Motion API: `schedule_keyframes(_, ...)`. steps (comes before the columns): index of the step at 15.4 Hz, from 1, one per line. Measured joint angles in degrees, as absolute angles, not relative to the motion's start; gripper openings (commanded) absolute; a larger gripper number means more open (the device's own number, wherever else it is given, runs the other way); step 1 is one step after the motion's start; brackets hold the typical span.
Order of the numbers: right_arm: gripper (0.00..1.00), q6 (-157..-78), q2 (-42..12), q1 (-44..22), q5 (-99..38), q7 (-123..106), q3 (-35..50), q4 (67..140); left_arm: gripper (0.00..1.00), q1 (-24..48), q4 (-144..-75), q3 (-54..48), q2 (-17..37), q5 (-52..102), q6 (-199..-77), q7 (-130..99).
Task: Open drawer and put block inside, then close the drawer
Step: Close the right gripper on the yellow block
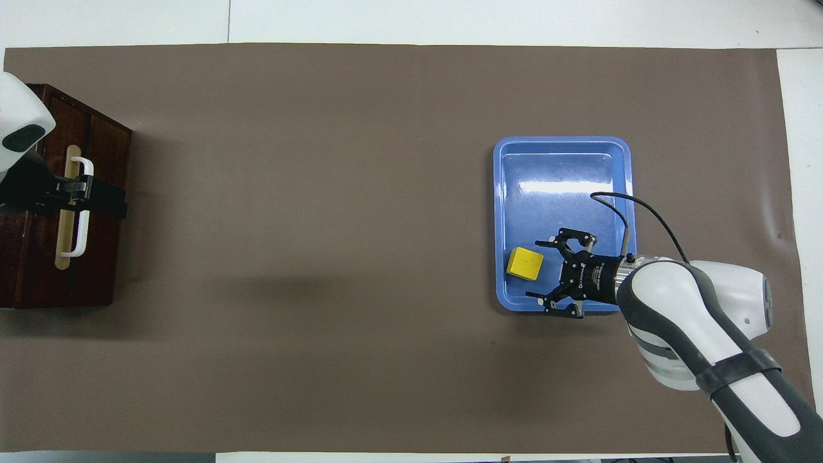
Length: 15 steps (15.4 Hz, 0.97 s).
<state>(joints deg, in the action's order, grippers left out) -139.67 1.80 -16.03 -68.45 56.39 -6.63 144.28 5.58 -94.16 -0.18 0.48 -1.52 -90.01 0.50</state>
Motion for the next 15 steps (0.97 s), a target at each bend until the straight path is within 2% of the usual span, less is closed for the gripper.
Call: schedule_keyframes(15,1.00,-141.86,0.12,-16.06,-69.64,55.72,-6.60,143.46,1.00,5.58,-94.16,-0.18,0.48,-1.52,-90.01,0.50)
